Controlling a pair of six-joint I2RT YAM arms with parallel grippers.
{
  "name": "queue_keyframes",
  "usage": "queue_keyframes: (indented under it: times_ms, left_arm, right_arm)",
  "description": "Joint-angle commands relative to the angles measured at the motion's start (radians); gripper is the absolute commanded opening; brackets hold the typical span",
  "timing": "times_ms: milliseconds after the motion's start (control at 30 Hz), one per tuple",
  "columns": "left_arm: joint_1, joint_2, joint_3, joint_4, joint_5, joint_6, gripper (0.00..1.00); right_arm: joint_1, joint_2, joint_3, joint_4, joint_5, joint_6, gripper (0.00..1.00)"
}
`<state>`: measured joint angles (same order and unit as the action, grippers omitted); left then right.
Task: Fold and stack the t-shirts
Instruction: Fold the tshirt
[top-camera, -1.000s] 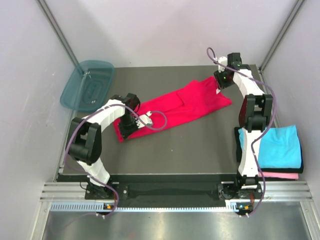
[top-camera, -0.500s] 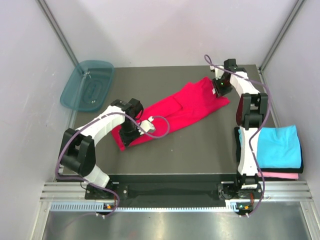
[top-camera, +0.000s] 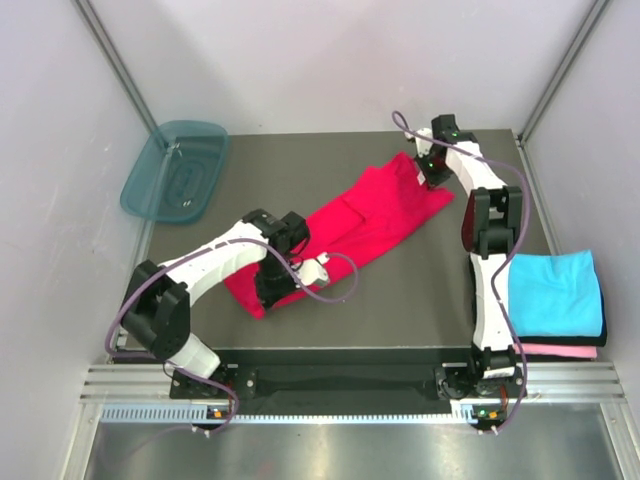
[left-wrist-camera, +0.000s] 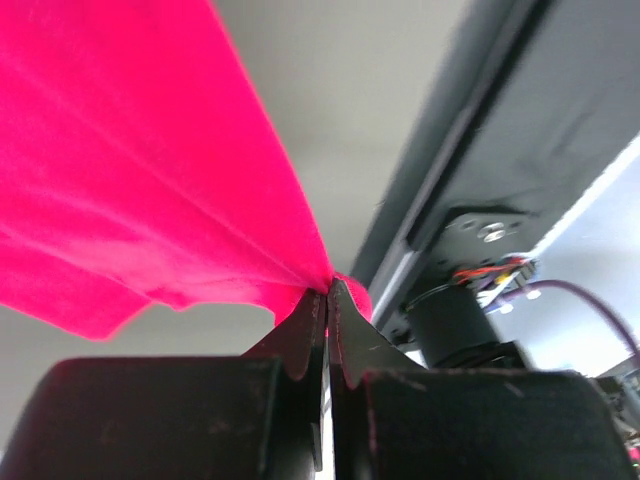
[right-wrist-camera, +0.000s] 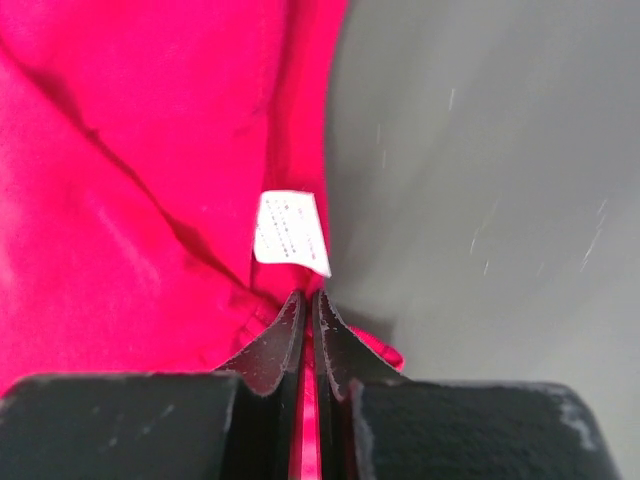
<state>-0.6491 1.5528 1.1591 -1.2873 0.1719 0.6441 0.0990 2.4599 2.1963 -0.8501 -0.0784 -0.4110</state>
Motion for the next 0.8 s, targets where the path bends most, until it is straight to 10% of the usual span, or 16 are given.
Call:
queue_keyframes:
  times_ms: [0,767]
  left_arm:
    - [-0.075,-0.005,0.048,-0.058,0.135,-0.037,0.00]
    - [-0.316,0.449,0.444,0.143,0.370,-0.202,0.00]
  right_arm:
    - [0.065,0.094,0.075,0.123,0.051,-0.003,0.00]
    - [0.235,0.260,0.286,0.744,0.154,-0.124,0.00]
